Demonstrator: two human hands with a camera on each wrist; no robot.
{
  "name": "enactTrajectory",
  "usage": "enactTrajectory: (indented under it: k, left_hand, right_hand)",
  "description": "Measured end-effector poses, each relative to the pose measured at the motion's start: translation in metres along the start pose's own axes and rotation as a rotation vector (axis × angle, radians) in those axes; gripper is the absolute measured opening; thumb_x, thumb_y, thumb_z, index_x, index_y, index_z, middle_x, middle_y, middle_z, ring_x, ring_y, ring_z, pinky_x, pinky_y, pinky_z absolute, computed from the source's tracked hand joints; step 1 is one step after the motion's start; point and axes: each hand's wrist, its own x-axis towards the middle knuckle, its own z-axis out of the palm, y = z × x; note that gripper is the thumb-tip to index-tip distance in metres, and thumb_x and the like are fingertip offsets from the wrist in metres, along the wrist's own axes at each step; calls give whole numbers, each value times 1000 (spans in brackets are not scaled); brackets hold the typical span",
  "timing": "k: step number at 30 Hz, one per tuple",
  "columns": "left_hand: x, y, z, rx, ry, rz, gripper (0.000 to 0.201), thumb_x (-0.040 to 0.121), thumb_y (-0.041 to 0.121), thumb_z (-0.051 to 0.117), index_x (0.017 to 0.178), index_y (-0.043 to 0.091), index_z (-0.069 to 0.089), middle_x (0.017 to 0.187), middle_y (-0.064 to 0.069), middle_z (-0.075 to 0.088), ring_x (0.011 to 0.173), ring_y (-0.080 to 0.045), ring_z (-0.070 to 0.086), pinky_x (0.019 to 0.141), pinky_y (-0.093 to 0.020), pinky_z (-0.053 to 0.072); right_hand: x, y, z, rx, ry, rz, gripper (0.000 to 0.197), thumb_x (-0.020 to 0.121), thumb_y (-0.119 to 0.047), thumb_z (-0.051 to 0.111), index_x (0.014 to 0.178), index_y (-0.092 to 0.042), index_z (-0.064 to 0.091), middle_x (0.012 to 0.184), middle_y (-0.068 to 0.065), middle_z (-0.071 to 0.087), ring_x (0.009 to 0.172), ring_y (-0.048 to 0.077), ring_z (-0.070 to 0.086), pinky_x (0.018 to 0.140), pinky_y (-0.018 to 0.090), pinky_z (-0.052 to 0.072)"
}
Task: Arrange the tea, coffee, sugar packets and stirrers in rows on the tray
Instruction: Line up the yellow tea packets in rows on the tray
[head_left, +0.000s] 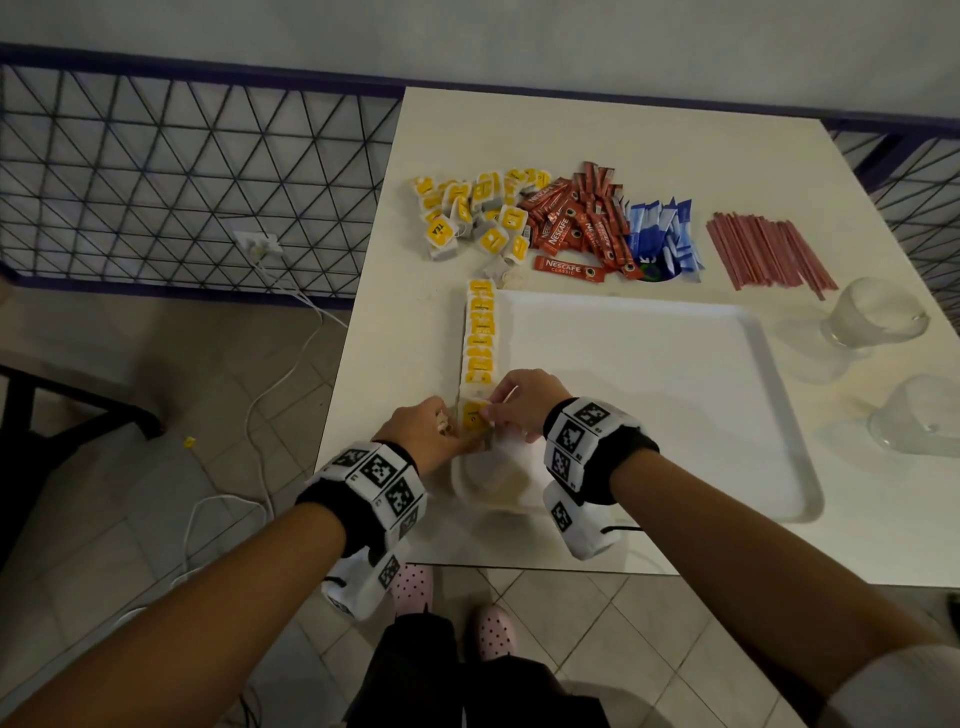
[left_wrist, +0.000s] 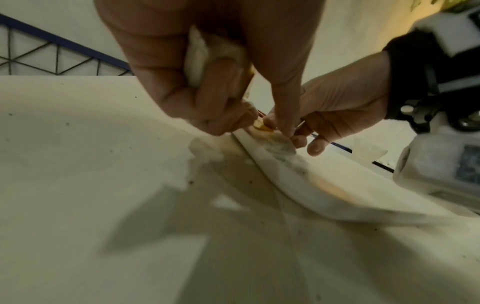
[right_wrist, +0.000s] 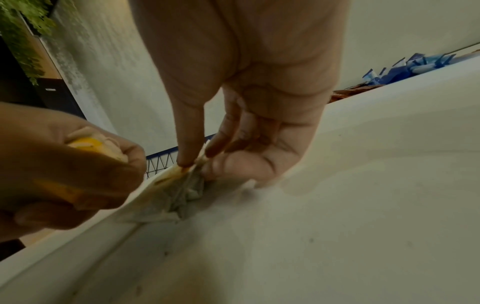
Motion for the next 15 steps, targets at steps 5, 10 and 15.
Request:
enactTrajectory:
  k: [5, 10, 15]
  left_hand:
    - [0, 0, -17, -342, -93, 55, 38, 73, 30, 77, 99, 19, 50, 66, -1, 55, 49, -11, 49, 40, -20, 38]
    - [-6, 11, -33, -605, -212, 160, 37, 78, -1, 69, 100, 20, 48, 67, -5, 55, 42, -6, 52, 37, -19, 43]
    - [-16, 31, -41, -627, -263, 321, 29, 80, -7, 63, 88, 20, 55, 61, -2, 55, 43, -7, 52, 37, -17, 42]
  right_hand:
    - [-10, -8, -16, 94, -6, -107, 23, 83, -31, 67, 71, -23, 49, 71, -1, 56, 55, 11, 50, 48, 21, 42]
    - [-32, -25, -35, 177, -152, -266, 12, 82, -21, 69, 90, -24, 61, 70, -4, 55, 56, 8, 50, 48, 16, 40]
    - [-42, -40, -42, 148, -133, -310, 19, 79, -24, 71, 95, -16, 65, 69, -4, 55, 56, 8, 50, 48, 16, 40]
